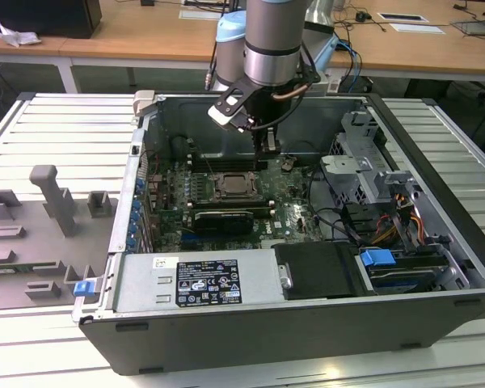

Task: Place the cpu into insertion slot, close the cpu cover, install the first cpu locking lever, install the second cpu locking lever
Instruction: 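Close the cpu cover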

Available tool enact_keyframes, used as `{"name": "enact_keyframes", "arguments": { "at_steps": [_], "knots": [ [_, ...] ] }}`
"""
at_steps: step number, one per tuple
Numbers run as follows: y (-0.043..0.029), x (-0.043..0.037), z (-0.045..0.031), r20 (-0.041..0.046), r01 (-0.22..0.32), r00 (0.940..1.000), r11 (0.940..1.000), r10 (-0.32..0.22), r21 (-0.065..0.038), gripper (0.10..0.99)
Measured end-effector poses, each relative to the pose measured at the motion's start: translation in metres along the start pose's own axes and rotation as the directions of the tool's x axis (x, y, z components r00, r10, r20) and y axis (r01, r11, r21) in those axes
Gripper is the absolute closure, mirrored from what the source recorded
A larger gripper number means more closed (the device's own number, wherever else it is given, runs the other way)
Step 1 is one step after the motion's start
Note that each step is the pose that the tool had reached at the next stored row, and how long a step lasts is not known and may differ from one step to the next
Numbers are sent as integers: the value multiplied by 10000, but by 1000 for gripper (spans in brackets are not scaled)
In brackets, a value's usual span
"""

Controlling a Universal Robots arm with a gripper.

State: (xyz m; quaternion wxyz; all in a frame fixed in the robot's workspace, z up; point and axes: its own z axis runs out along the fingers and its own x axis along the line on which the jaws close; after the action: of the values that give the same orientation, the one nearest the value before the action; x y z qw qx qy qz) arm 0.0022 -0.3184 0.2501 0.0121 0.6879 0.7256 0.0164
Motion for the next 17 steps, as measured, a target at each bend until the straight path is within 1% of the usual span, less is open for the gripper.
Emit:
{"name": "enact_keyframes", "arguments": {
  "at_steps": [5,9,10,12,13,15,17],
  "knots": [
    [-39,2,-2,2,0,10000,10000,0,0,980],
    [-83,4,0,-3,0,10000,10000,0,0,980],
    [-137,7,3,-12,1,10000,10000,-1,-1,980],
    [-299,16,9,-34,4,10000,10000,-4,-3,980],
    [-345,18,10,-38,3,10000,10000,-3,-2,980],
    [-401,21,10,-45,4,10000,10000,-4,-3,980],
    [-419,22,10,-45,4,10000,10000,-4,-2,980]
  ]
}}
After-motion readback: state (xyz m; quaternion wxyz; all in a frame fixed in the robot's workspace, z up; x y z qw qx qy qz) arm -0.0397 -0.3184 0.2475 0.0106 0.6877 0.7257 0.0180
